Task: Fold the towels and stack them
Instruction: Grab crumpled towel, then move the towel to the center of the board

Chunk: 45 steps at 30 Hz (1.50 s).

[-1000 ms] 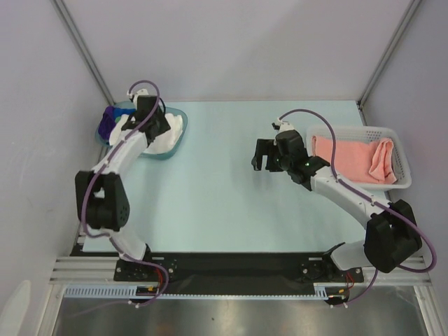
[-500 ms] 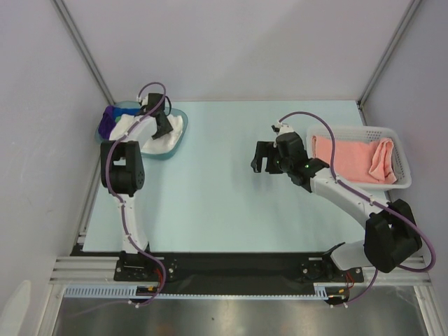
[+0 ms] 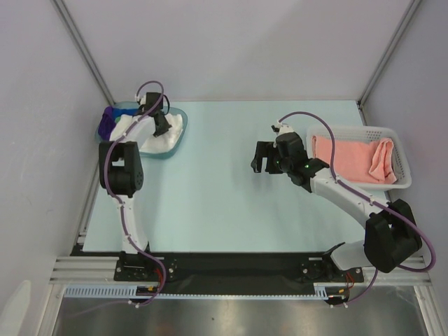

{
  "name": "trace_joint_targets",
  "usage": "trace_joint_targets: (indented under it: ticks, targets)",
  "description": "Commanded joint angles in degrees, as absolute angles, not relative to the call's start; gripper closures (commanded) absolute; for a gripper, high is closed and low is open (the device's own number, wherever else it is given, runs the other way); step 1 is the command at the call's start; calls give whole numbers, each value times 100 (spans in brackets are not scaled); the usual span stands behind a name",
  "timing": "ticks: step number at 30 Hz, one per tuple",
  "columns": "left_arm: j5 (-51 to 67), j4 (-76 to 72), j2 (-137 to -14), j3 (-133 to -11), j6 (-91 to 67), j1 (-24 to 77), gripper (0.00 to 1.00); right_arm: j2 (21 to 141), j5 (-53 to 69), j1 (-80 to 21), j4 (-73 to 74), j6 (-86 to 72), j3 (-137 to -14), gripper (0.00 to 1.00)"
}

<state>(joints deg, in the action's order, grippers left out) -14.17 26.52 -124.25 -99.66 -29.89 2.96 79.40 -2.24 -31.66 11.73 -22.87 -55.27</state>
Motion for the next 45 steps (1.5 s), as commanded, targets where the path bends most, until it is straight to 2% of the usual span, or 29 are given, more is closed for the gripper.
trace_joint_targets:
  ticks: [1, 4, 7, 15, 22, 29, 33, 36, 37, 38, 39, 40, 43, 45]
  targets:
    - [-1450, 2400, -11428, -9653, -2953, 281, 100, 7857, -176, -3199, 1081, -2224, -5616, 11]
    - [-1581, 1760, -10613, -9011, -2962, 395, 100, 7919, -158, -3190, 1046, -2241, -5634, 11]
    - [-1802, 934, -9751, -7827, -2988, 588, 100, 7980, -114, -3199, 1037, -2241, -5660, 12]
    - [-2689, -360, -8088, -6847, -2260, 1589, 100, 7998, -149, -3217, 958, -2232, -5643, 12]
    - [-3181, -360, -7155, -7004, -1548, 2618, 100, 7919, -228, -3226, 941, -2241, -5634, 13]
    - [-3533, -44, -6882, -7725, -827, 3787, 100, 7682, -579, -3208, 958, -2268, -5616, 13]
    - [-3367, 623, -7005, -7972, -1273, 4086, 100, 7498, -896, -3147, 1028, -2346, -5581, 12]
    - [-3235, 887, -7119, -7516, -1818, 4166, 100, 7322, -1230, -3015, 1098, -2513, -5520, 11]
    - [-3052, 905, -7145, -7132, -1993, 4157, 98, 7286, -1257, -2971, 1107, -2548, -5467, 11]
    - [-2867, 879, -7250, -6937, -2274, 4166, 91, 7208, -1318, -2910, 1064, -2601, -5432, 11]
    - [-2743, 827, -7329, -6743, -2389, 4157, 81, 7190, -1327, -2909, 1037, -2610, -5397, 11]
    - [-2673, 861, -7426, -6463, -2617, 4149, 62, 7181, -1345, -2909, 1037, -2610, -5379, 11]
    - [-2286, 888, -7751, -6110, -2899, 4070, 48, 7373, -1222, -3067, 1125, -2558, -5467, 11]
    - [-2058, 818, -7726, -5934, -3031, 3921, 46, 7566, -1283, -3373, 1134, -2444, -5528, 13]
